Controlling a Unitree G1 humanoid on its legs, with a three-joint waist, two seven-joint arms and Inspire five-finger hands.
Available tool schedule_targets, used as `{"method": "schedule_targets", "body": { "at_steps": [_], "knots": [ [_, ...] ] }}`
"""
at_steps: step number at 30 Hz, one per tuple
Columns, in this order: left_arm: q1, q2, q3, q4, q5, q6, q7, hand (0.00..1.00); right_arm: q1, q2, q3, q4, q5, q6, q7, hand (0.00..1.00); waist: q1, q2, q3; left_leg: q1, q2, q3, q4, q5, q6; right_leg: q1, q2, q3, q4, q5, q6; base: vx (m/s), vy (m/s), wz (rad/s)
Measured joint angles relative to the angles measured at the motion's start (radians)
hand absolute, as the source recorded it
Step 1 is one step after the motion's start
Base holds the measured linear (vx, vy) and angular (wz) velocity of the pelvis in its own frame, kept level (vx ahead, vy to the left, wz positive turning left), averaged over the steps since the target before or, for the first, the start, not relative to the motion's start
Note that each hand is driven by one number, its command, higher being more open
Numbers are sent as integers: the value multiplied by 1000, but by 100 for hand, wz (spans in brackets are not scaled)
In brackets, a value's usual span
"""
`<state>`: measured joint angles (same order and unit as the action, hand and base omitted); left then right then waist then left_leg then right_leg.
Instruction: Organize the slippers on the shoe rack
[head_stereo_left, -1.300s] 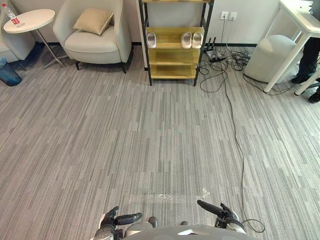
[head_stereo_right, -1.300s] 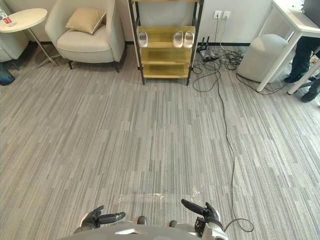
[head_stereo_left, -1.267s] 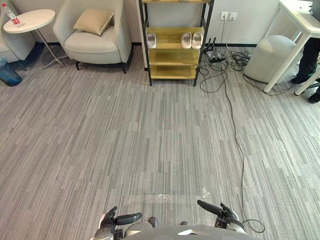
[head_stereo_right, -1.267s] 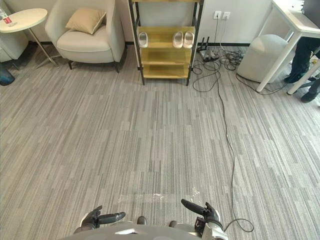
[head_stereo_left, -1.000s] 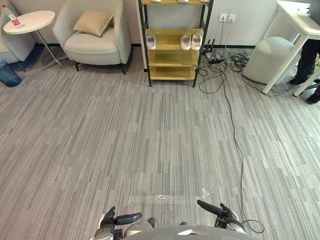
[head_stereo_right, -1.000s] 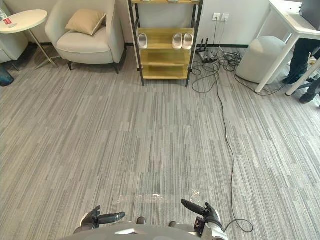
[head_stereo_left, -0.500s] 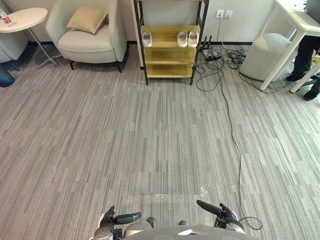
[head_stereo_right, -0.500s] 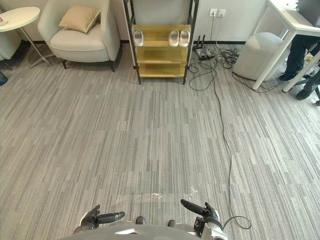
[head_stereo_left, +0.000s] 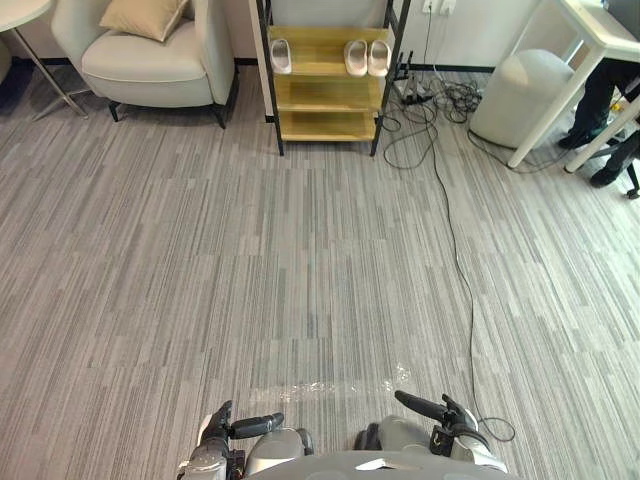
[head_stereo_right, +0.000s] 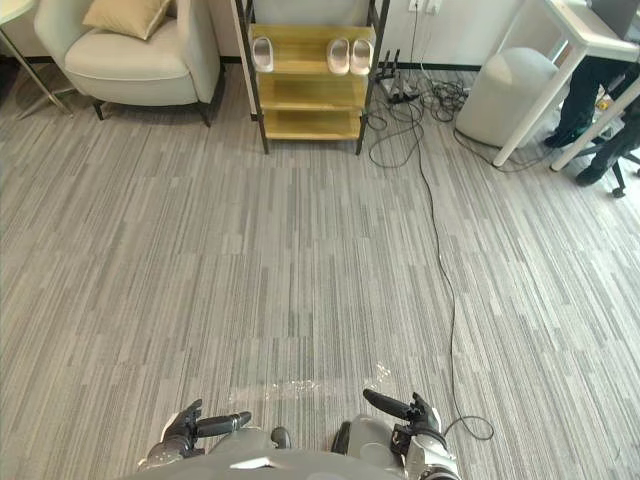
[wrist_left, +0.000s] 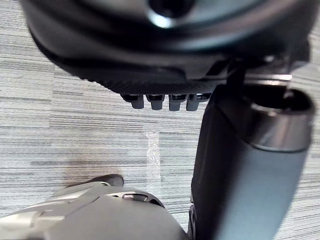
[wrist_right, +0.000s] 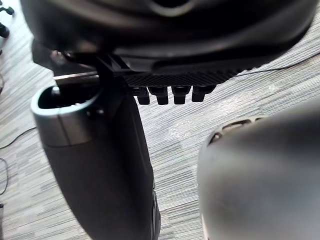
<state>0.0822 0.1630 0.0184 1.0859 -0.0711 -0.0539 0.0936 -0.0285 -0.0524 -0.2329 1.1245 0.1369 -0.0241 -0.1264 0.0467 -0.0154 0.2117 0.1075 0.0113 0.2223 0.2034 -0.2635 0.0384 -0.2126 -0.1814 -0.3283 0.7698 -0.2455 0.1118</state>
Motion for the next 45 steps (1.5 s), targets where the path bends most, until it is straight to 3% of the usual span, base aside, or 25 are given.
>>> {"method": "schedule_targets", "body": {
  "at_steps": [4,6,8,9,10,13,14,16,17,21,23,24,25,26,27,28,31,33,35,36,37,39,42,44,45],
  "knots": [
    [-10,-19,3,5,2,3,9,100,-29,-17,2,1,0,0,7,100,-6,31,19,66,48,-28,-63,-8,-25,-54,15,-71,-242,0,-33,199,-59,21],
    [-18,-28,3,5,3,3,9,100,-47,-27,2,-5,1,0,7,100,-18,51,32,105,87,-38,-106,-7,-61,-93,57,-64,-443,111,-35,331,-170,21],
    [-18,-19,5,6,4,2,9,100,-47,-24,6,-10,2,1,7,100,-20,37,38,142,90,-44,-124,-11,-92,-103,64,-34,-556,213,-32,436,-273,26],
    [-17,-20,8,10,5,3,11,100,-45,-25,7,-12,2,1,8,100,-27,27,37,178,104,-54,-121,-30,-124,-96,66,-13,-536,338,-85,593,-400,31],
    [-23,-35,11,9,9,-1,11,100,-54,-33,7,-13,-2,-1,8,100,-26,53,40,175,142,-76,-67,-32,-134,-108,79,-28,-450,285,-132,624,-420,32],
    [-32,-42,35,7,25,-8,5,100,-56,-38,11,-13,-19,-2,11,100,-28,83,35,35,212,-109,266,-9,-147,-64,117,-63,-438,205,-164,621,-380,22],
    [-31,-56,64,8,25,-8,6,100,-48,-45,31,-3,-19,4,11,100,-26,107,41,-96,300,-116,601,83,-108,46,173,-83,-511,181,-176,433,-257,21],
    [-27,-65,111,-7,11,-14,5,100,-32,-48,44,11,-18,6,6,100,-9,107,52,-198,382,-55,864,61,-91,182,223,-81,-599,169,-189,445,-240,2],
    [-29,-60,116,-25,11,-19,3,100,-31,-48,52,12,-18,6,5,100,1,91,61,-235,383,-36,905,52,-93,227,226,-75,-628,166,-191,467,-227,-12],
    [-41,-52,118,-80,2,-35,5,100,-68,-46,56,28,-16,7,-10,100,15,66,80,-398,308,30,738,3,-129,337,226,-22,-724,166,-189,396,-108,-39],
    [-68,-51,117,-82,3,-33,5,100,-72,-36,54,26,-17,6,-15,100,41,48,95,-426,182,2,391,23,-131,408,195,15,-761,145,-159,449,79,-56],
    [-69,-54,117,-82,3,-33,7,100,-70,-37,53,26,-17,4,-16,100,43,49,95,-431,144,-28,271,59,-132,421,188,25,-764,132,-146,449,160,-45],
    [-68,-62,116,-79,3,-32,7,100,-64,-39,53,27,-17,3,-17,100,53,59,92,-419,108,-80,124,200,-126,442,187,49,-765,106,-120,408,185,-56],
    [-62,-68,118,-73,2,-32,7,100,-55,-30,57,28,-17,4,-18,100,66,61,86,-387,90,-95,90,310,-84,458,182,78,-763,87,-99,428,177,-49],
    [-64,-62,122,-71,3,-31,6,100,-55,-18,58,28,-17,5,-18,100,67,44,88,-387,78,-91,96,299,-62,460,171,84,-761,80,-94,439,137,-16],
    [-72,-43,124,-72,3,-31,7,100,-55,6,57,28,-17,5,-17,100,57,6,87,-404,51,-89,127,270,-42,455,138,82,-752,62,-78,256,59,13],
    [-80,-35,145,-69,-7,-23,4,100,-39,22,57,28,-17,8,-16,100,69,-13,82,-421,50,-69,264,185,-20,475,113,95,-707,58,-69,397,128,-5],
    [-78,-37,144,-50,-6,-13,1,100,-37,24,59,26,-18,4,-13,100,73,-5,74,-356,60,-60,285,73,-13,396,84,127,-417,13,6,344,157,-30],
    [-72,-18,114,-38,-5,0,-4,100,-39,25,61,15,-18,1,-4,100,59,-23,64,-283,34,-56,244,41,0,209,18,160,0,39,78,308,138,0],
    [-64,-11,101,-34,-6,3,-4,100,-36,21,60,8,-17,1,-4,100,46,-27,61,-228,21,-67,214,33,9,141,1,160,123,25,52,412,73,31],
    [-57,-8,88,-32,-6,3,-2,100,-33,15,60,5,-17,-1,-5,100,40,-29,62,-165,15,-75,174,30,12,97,-3,135,126,-2,8,349,29,33],
    [-52,-8,85,-31,-6,2,0,100,-33,11,58,-2,-17,-4,-5,100,28,-25,62,-106,16,-96,138,29,5,42,7,97,14,-28,-34,383,-13,43],
    [-57,-17,87,-32,-5,1,2,100,-34,3,51,-15,-16,-8,-5,100,7,-10,65,-51,28,-161,96,9,-15,-30,61,132,-270,0,-28,334,-86,62],
    [-51,-29,109,-29,-5,1,7,100,-34,4,17,-20,-17,-9,-4,100,3,-3,70,1,52,-199,96,-47,-55,-48,90,175,-502,150,-30,575,-233,59],
    [-41,-39,132,-28,-5,2,9,100,-27,6,11,-21,-17,-9,-6,100,3,1,64,24,59,-217,94,-69,-70,-34,96,176,-505,223,-28,651,-315,51]
  ]
}}
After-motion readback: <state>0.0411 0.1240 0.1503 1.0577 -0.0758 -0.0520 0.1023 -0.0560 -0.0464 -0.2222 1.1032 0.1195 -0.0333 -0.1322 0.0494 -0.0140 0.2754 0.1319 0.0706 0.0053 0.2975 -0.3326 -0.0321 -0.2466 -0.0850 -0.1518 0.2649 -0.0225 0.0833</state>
